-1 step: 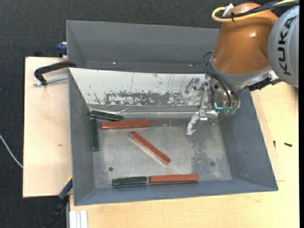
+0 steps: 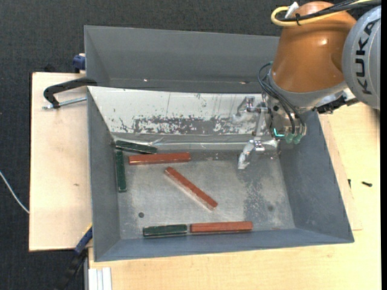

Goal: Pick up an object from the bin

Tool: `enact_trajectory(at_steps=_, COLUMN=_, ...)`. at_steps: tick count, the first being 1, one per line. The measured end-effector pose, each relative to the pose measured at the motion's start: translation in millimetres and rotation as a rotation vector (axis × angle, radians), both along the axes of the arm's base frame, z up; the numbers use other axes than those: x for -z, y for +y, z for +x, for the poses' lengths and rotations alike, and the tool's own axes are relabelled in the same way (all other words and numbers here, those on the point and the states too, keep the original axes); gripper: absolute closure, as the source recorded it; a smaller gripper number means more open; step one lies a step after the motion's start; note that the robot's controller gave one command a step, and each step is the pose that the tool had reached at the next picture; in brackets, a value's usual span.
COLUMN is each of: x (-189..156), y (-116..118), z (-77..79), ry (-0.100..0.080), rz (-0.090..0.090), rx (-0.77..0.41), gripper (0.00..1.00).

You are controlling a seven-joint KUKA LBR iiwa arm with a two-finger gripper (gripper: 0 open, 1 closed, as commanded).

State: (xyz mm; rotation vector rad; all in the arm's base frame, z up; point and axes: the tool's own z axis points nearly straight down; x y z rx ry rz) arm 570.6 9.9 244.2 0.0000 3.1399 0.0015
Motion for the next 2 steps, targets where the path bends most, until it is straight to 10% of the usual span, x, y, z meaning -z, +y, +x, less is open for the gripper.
enact_trajectory(at_steps=2, x=78.7, y=14.2, z=-8.0, ry=0.009, rz=0.000, rx=0.113, gripper=0.00)
